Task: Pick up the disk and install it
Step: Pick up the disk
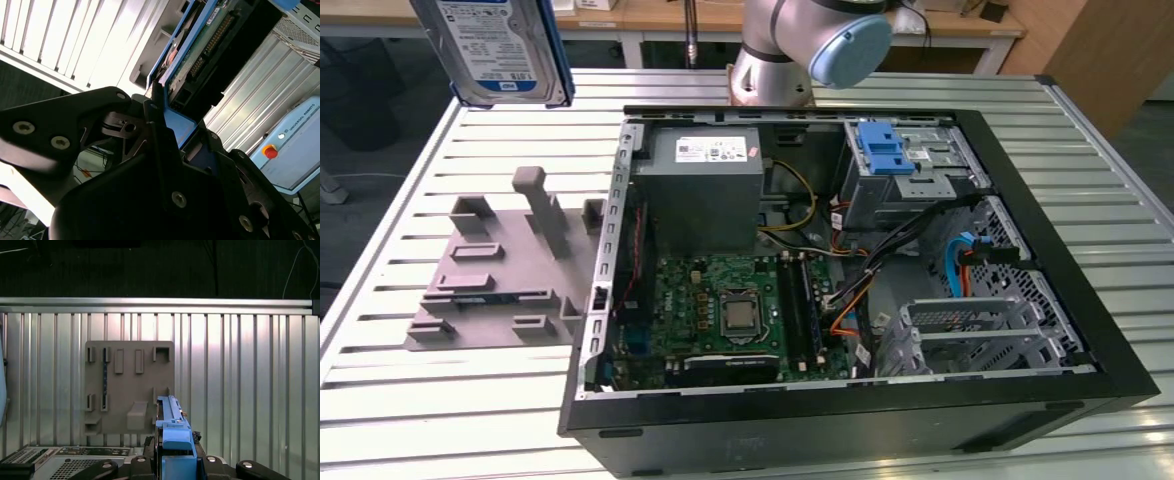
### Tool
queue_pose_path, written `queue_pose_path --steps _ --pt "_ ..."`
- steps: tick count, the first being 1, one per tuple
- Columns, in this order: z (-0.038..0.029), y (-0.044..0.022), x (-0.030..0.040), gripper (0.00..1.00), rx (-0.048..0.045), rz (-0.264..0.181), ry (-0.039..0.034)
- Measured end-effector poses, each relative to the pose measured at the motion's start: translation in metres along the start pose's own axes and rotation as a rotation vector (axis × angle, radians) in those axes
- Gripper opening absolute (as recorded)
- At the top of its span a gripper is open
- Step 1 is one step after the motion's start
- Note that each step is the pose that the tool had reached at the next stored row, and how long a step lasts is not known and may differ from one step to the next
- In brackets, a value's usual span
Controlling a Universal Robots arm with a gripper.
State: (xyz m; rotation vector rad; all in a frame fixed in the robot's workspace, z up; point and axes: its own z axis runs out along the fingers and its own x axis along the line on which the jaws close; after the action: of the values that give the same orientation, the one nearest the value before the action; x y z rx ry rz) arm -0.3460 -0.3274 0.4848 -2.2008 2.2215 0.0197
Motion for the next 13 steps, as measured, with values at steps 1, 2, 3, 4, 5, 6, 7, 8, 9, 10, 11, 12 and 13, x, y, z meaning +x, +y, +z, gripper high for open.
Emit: queue_pose_path --steps 1,2,3,4,5,6,7,8,9,10,11,12,13 --pt "0.0000 -0.0003 0.0000 0.36 0.0000 0.000 0.0000" --pt "0.0000 -0.0007 0.0000 0.36 -0.0001 0.000 0.0000" --pt "0.0000 -0.0010 0.0000 0.36 0.0000 0.000 0.0000" --pt "0.0000 -0.0014 0.0000 0.36 0.0000 0.000 0.0000" --pt "0.0000 -0.0018 0.0000 0.36 0.0000 0.000 0.0000" --pt "0.0000 -0.0023 0.0000 0.36 0.0000 0.000 0.0000" --pt "0.0000 -0.0027 0.0000 0.36 -0.0001 0.000 0.0001" --pt "0.0000 -0.0032 0.0000 0.36 -0.0001 0.000 0.0000" --pt "0.0000 -0.0036 0.0000 0.36 -0.0001 0.000 0.0000" --pt "0.0000 -0.0041 0.0000 0.36 0.0000 0.000 0.0000" --pt "0.0000 -0.0047 0.0000 0.36 0.0000 0.000 0.0000" --pt "0.0000 -0.0054 0.0000 0.36 0.0000 0.000 0.0000" --pt "0.0000 -0.0060 0.0000 0.36 0.0000 0.000 0.0000"
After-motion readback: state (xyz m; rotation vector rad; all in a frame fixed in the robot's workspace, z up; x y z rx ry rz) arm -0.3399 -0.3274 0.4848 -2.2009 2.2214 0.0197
